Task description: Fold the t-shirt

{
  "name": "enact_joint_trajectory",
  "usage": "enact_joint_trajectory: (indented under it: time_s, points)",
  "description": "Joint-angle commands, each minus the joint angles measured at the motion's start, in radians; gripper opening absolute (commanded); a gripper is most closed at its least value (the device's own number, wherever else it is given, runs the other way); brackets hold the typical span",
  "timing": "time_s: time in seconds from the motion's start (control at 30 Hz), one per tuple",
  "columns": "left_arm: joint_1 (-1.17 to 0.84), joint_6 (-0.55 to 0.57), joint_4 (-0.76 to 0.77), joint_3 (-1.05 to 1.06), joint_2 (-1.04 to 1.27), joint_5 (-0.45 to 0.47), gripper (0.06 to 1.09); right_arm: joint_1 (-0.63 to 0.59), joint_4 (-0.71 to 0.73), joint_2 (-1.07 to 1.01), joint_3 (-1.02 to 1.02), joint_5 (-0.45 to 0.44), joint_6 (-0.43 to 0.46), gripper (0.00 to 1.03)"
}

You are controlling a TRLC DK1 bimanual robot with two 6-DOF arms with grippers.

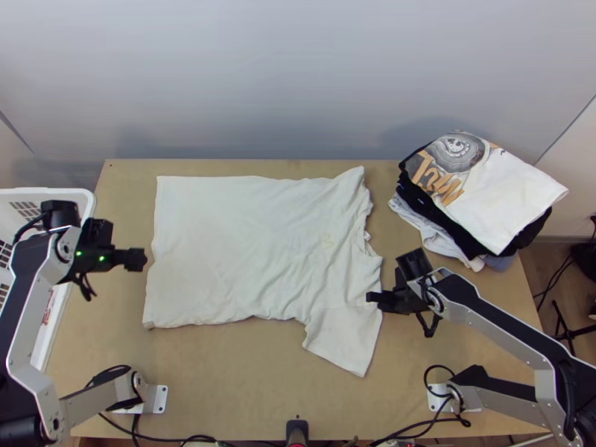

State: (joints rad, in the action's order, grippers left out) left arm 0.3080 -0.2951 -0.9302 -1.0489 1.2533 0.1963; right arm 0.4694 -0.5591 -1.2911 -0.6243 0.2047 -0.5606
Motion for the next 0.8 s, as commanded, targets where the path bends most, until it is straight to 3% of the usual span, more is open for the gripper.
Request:
enact_joint_trajectory:
  time_s: [0.0,0.17,0.33,0.43,0.53,0.77]
  points:
    - [0.1,-0.142,-0.17,0.021,0.077,0.071,1.04,0.015,0.021,0.007,0.005,-0.024,-0.001,0.03]
    - [0.112,-0.185,-0.187,0.086,0.089,0.066,1.04,0.015,0.019,0.007,-0.002,-0.024,-0.002,0.03]
    - [0.117,-0.303,-0.263,0.141,0.081,0.026,1.03,0.014,0.019,0.006,-0.003,-0.024,-0.002,0.03]
    - [0.112,-0.308,-0.266,0.155,0.081,0.015,1.01,0.014,0.019,0.003,-0.003,-0.024,-0.002,0.03]
    - [0.111,-0.302,-0.268,0.162,0.087,0.015,0.91,0.014,0.024,-0.002,-0.006,-0.025,-0.002,0.03]
    - [0.08,-0.299,-0.269,0.199,0.11,0.015,0.9,0.014,0.025,-0.002,-0.009,-0.03,-0.002,0.03]
